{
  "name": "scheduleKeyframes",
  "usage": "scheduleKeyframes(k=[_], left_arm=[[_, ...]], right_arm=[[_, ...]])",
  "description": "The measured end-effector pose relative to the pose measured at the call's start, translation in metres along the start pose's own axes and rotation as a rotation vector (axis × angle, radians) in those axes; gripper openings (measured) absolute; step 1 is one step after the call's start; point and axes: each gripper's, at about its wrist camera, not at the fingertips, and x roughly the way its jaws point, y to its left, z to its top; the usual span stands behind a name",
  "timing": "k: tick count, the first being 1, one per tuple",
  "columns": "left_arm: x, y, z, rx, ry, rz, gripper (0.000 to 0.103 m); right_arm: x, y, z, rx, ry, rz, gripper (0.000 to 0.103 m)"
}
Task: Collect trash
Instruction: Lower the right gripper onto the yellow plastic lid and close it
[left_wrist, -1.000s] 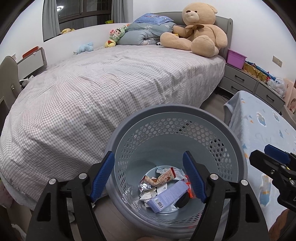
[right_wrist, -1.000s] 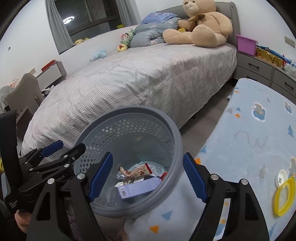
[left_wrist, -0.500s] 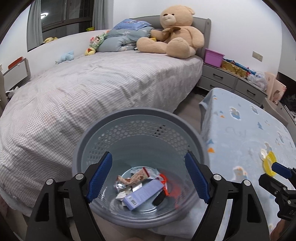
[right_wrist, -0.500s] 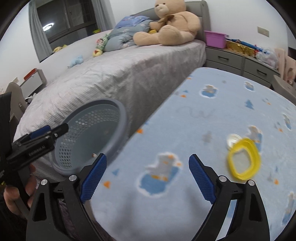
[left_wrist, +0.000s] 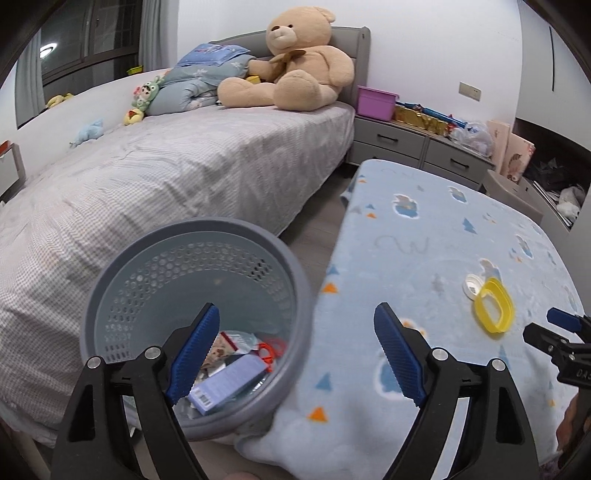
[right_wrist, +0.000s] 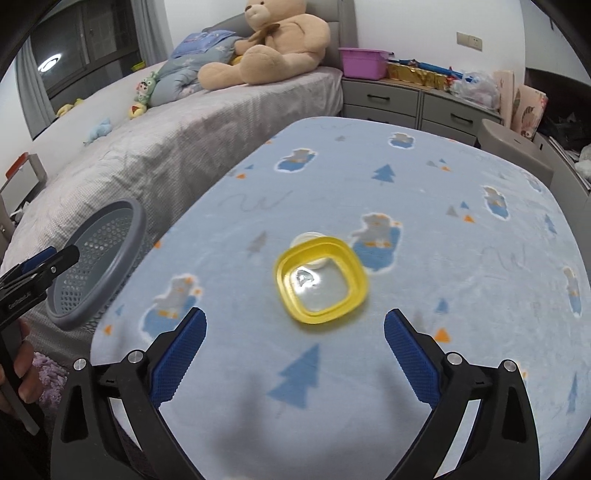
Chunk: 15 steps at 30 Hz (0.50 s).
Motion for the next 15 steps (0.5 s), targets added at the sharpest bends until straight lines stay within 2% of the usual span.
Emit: scheduleKeyframes(k=[7, 15], left_arm=[[0.008, -0.030, -0.001, 0.040, 0.016, -0.018, 0.082], [0.029, -0.042, -0.003, 0.068, 0.059, -0.003, 0.082]], right_arm=[[0.016, -0.013, 0.008, -0.046, 0.023, 0.004, 0.097], [0.054, -0.014, 0.018, -0.075, 0.067, 0.029, 0.097]])
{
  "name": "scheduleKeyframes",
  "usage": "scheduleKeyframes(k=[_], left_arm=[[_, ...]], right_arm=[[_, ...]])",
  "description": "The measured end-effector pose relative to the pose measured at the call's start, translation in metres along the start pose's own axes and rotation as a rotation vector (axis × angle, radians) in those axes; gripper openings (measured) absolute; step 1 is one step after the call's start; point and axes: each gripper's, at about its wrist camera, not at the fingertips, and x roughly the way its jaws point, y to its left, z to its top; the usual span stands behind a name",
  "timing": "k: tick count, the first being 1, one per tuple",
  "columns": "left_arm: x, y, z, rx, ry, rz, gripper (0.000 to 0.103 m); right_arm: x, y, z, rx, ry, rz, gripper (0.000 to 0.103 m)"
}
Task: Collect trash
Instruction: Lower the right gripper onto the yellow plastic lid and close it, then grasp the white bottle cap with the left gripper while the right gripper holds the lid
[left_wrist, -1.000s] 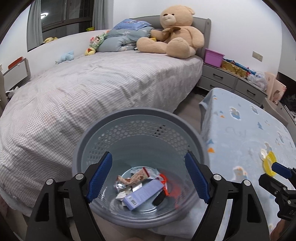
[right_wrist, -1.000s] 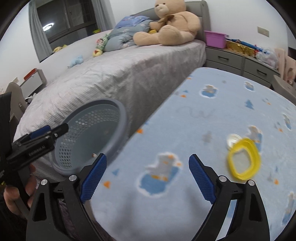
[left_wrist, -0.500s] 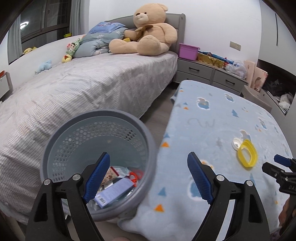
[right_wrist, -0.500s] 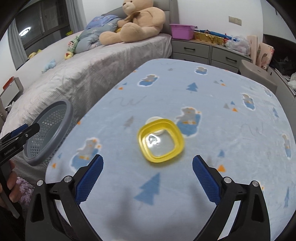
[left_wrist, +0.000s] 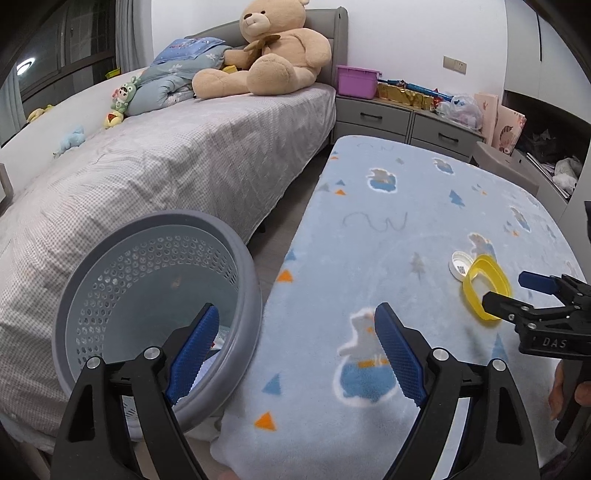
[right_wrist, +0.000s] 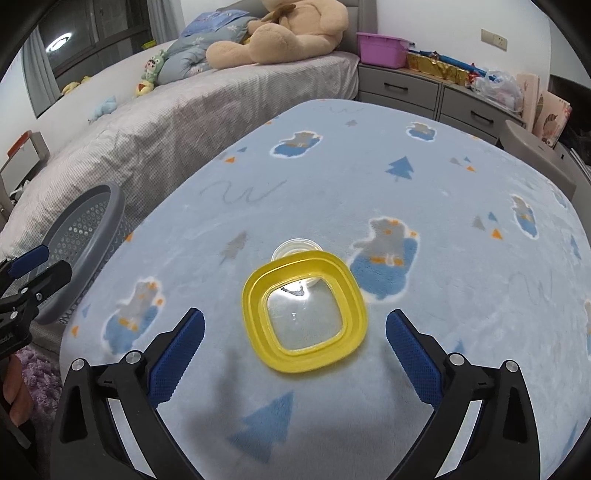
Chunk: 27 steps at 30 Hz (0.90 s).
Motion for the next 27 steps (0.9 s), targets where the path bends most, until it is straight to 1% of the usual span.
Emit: scheduleKeyframes(k=[6, 11, 12, 13, 15, 16, 20, 27], left_arm=[[0.011, -0.001, 0.000, -0.001, 0.028, -0.008, 0.082], [0.017, -0.006, -0.001, 0.002, 0.045, -0.016, 0.082], [0.018, -0.007, 0.000, 0.003, 0.047, -0.018, 0.082], [0.019, -0.007, 0.000, 0.003, 0.048, -0.020, 0.082], [0.020, -0.010, -0.001, 0.006, 0.051, -0.024, 0.082], [0.020, -0.011, 0.000, 0.007, 0.052, -0.028, 0.082], [0.020, -0.018, -0.002, 0.019, 0.053, -0.037, 0.082], [0.019, -0.043, -0.004, 0.071, 0.052, -0.041, 0.082]], right_arm=[[0.023, -0.003, 0.000, -0.008, 0.053, -0.009, 0.097], [0.029, -0.005, 0.001, -0.005, 0.053, -0.022, 0.095], [0.029, -0.005, 0.001, -0.006, 0.053, -0.019, 0.092], [0.030, -0.005, 0.001, -0.007, 0.055, -0.019, 0.083], [0.031, -0.005, 0.001, -0.014, 0.062, -0.027, 0.074], [0.030, -0.005, 0.001, -0.015, 0.056, -0.031, 0.071], [0.025, -0.012, 0.000, 0.023, 0.047, 0.013, 0.070], [0.002, -0.029, 0.000, 0.089, 0.002, 0.028, 0.070]])
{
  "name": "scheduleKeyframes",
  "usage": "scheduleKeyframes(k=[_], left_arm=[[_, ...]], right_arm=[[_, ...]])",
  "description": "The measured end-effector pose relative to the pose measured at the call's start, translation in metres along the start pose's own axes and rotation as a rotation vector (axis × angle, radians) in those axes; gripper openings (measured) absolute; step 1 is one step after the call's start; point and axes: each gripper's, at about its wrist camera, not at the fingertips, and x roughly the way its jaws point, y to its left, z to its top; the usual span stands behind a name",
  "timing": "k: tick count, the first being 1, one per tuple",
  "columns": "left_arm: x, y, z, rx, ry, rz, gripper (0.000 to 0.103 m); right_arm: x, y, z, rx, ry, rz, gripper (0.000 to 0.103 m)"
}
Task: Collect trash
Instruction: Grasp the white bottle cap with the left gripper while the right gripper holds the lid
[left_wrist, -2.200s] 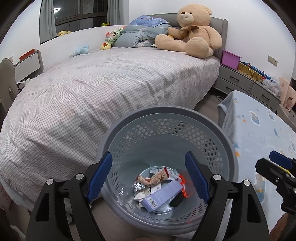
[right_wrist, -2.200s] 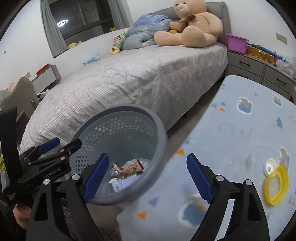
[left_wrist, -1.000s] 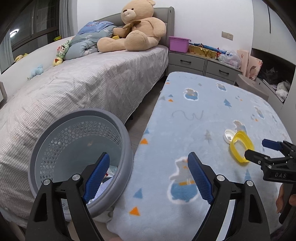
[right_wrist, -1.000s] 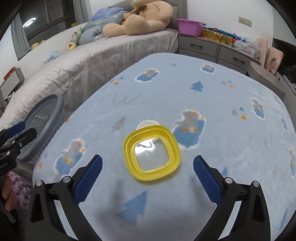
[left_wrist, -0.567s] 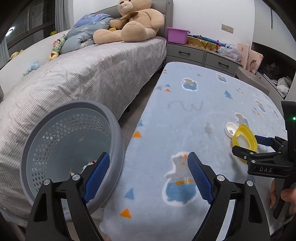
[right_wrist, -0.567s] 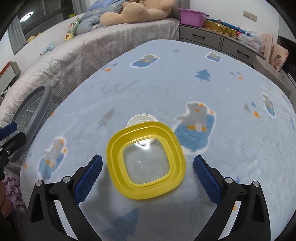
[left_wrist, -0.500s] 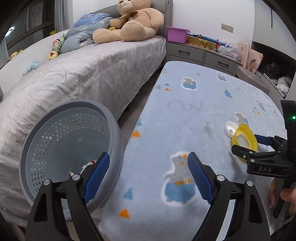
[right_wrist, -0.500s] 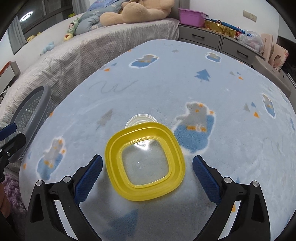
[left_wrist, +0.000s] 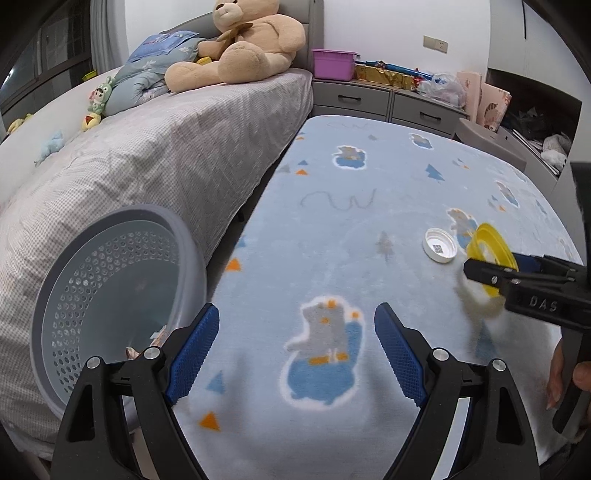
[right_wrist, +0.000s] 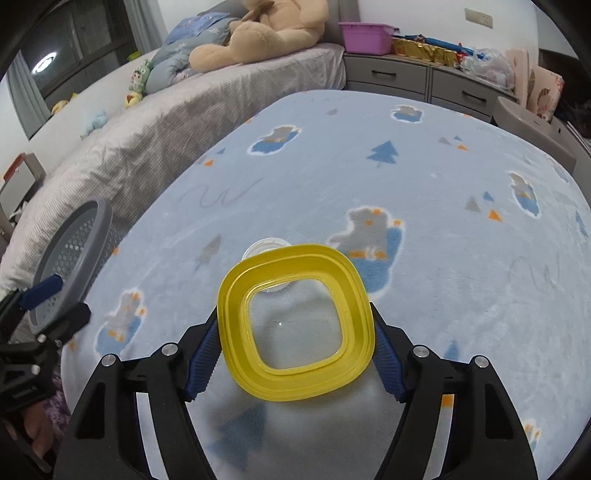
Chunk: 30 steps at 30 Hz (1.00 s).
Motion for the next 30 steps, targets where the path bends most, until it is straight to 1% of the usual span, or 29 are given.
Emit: scheduleKeyframes(k=[5, 9, 13, 17, 23, 30], left_arm=[[0.001, -0.025, 0.004, 0.039, 0.001, -0.023, 0.082], [0.009, -0.052, 0.012, 0.072, 0.011, -0.049, 0.082], [0.021, -0.082, 0.024, 0.107, 0.009, -0.068, 0.082], [0.041, -0.104, 0.037, 0.116, 0.039, -0.084, 0.082], [0.072, -0.123, 0.050, 0.126, 0.084, -0.067, 0.082], [0.094, -0.136, 0.057, 0.146, 0.101, -0.052, 0.082]], right_arm=[[-0.019, -0.019, -0.002, 0.032, -0.033, -0.014, 0.070], [-0.031, -0.042, -0.007, 0.077, -0.047, -0.027, 0.070], [-0.041, -0.066, -0.010, 0.123, -0.058, -0.037, 0.070], [-0.050, -0.084, -0.009, 0.167, -0.074, -0.029, 0.070], [-0.057, -0.097, -0.004, 0.191, -0.094, -0.015, 0.070], [-0.059, -0.108, -0.002, 0.212, -0.099, -0.005, 0.070]])
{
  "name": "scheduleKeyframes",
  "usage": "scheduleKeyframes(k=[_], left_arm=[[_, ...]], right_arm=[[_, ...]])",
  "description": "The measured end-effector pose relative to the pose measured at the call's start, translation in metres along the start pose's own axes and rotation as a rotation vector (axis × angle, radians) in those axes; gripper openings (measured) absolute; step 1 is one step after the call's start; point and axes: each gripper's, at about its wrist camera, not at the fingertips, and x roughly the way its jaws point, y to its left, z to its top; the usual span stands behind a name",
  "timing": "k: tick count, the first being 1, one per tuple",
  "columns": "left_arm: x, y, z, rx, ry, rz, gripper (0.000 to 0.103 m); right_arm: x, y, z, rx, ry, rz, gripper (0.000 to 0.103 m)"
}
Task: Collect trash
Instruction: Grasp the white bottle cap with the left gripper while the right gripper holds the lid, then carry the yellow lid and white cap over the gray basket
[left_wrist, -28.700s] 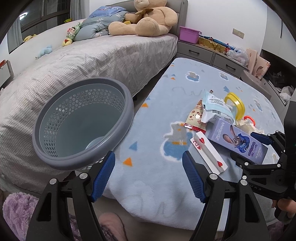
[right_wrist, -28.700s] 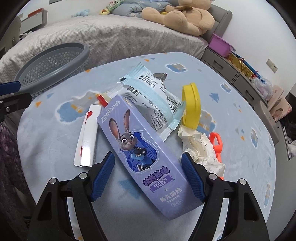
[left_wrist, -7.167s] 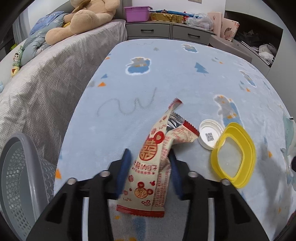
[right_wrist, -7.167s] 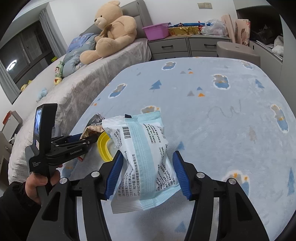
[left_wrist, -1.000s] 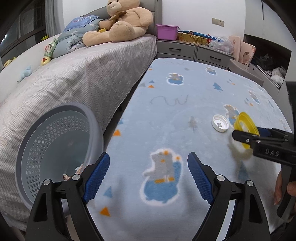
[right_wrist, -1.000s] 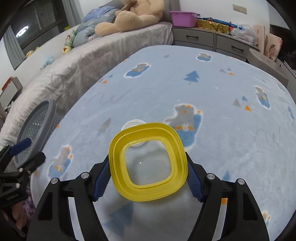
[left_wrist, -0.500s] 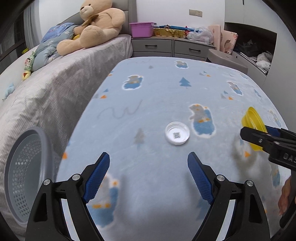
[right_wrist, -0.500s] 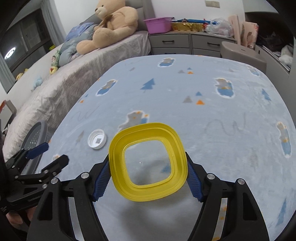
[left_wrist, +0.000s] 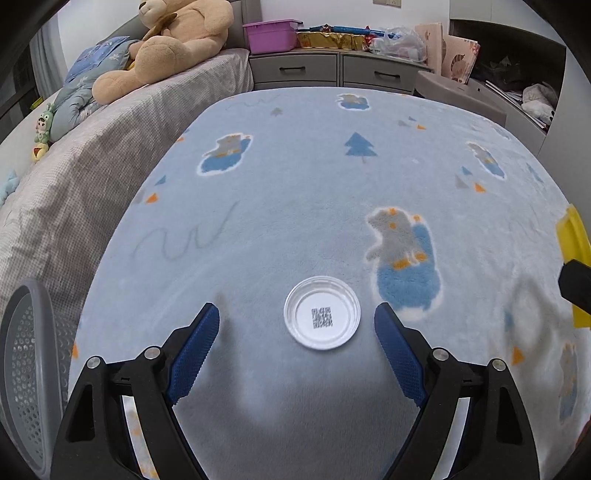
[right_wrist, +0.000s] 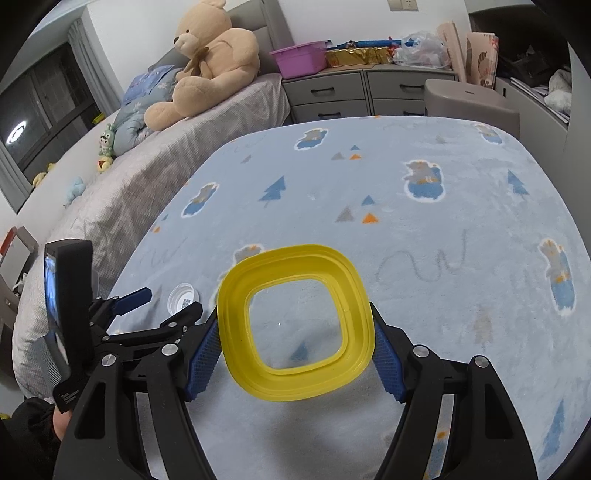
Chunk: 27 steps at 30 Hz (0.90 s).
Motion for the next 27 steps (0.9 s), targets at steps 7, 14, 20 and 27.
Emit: scheduleKeyframes(k=[7, 14, 20, 27], left_arm=[[0.005, -0.007, -0.001, -0.003, 0.001, -0.049, 0.062], [-0.005, -0.014, -0.008, 0.018, -0.005, -0.078, 0.039], [-0.027, -0.007, -0.020, 0.019, -0.030, -0.082, 0.039], [-0.066, 0.022, -0.028, -0.015, -0.085, -0.065, 0.039]], right_arm=[[-0.001, -0.006, 0.000, 0.014, 0.002, 0.007, 0.070], [0.000, -0.004, -0.001, 0.009, 0.006, 0.010, 0.070], [-0.001, 0.002, -0.002, -0.008, 0.001, 0.009, 0.070], [-0.001, 0.026, -0.003, -0.045, -0.002, 0.019, 0.070]])
